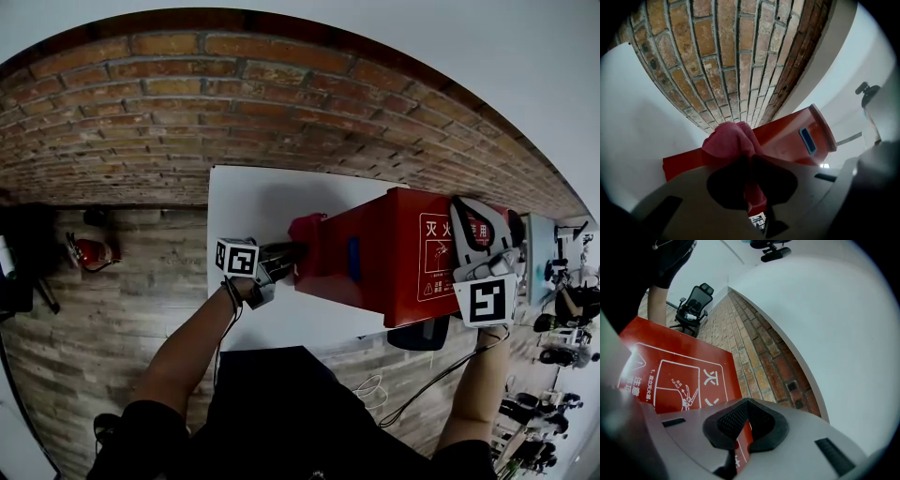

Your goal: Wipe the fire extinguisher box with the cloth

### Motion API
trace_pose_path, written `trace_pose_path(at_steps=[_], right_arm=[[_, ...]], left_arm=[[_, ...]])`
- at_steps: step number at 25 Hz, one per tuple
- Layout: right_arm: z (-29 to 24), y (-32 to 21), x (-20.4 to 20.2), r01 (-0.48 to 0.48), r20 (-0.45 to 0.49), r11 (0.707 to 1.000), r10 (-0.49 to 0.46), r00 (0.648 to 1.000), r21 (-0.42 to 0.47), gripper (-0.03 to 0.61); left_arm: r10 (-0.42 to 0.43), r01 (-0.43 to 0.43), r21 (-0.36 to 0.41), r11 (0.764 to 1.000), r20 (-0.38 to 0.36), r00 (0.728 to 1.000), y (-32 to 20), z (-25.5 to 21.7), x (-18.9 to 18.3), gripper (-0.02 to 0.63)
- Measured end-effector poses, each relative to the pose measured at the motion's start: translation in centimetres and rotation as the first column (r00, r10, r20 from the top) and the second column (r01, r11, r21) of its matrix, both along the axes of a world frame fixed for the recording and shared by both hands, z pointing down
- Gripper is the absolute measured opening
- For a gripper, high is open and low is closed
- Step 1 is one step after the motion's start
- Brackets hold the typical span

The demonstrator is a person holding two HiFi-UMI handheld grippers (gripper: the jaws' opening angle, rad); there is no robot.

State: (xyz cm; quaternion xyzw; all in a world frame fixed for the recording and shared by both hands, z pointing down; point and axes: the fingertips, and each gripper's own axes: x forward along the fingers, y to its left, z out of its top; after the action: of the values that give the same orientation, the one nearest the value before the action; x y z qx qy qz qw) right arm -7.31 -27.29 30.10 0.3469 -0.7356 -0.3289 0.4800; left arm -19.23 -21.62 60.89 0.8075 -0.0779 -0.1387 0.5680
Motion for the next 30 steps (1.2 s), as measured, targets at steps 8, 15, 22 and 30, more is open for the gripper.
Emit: trace_pose_path(at_steps=[8,15,22,30], right_arm=[[0.1,0.0,0.0,0.002,-0.006,1.0,-0.002,1.0,0.0,0.02],[0.1,0.0,0.0,0.002,-0.004,1.0,-0.002,1.0,0.0,0.02],[0.1,0.0,0.1,-0.003,-0.004,1.0,0.003,1.0,-0.004,0.02],[0.1,0.0,0.0,-0.002,0.005,1.0,0.002,1.0,-0.004,0.02]], left_arm=[[-0.013,0.013,-0.011,1.0,0.009,1.0,-0.1,2.7,0.0,0.063],[-0.012,0.013,-0.017,1.0,0.032,0.999,-0.3,4.6,0.0,0.063],[0.007,-0.003,-0.04,0.999,0.093,0.996,-0.3,7.4,0.2,0.063],[0.022,-0.014,-0.051,0.999,0.172,0.985,-0.4,10.3,0.3,0.063]])
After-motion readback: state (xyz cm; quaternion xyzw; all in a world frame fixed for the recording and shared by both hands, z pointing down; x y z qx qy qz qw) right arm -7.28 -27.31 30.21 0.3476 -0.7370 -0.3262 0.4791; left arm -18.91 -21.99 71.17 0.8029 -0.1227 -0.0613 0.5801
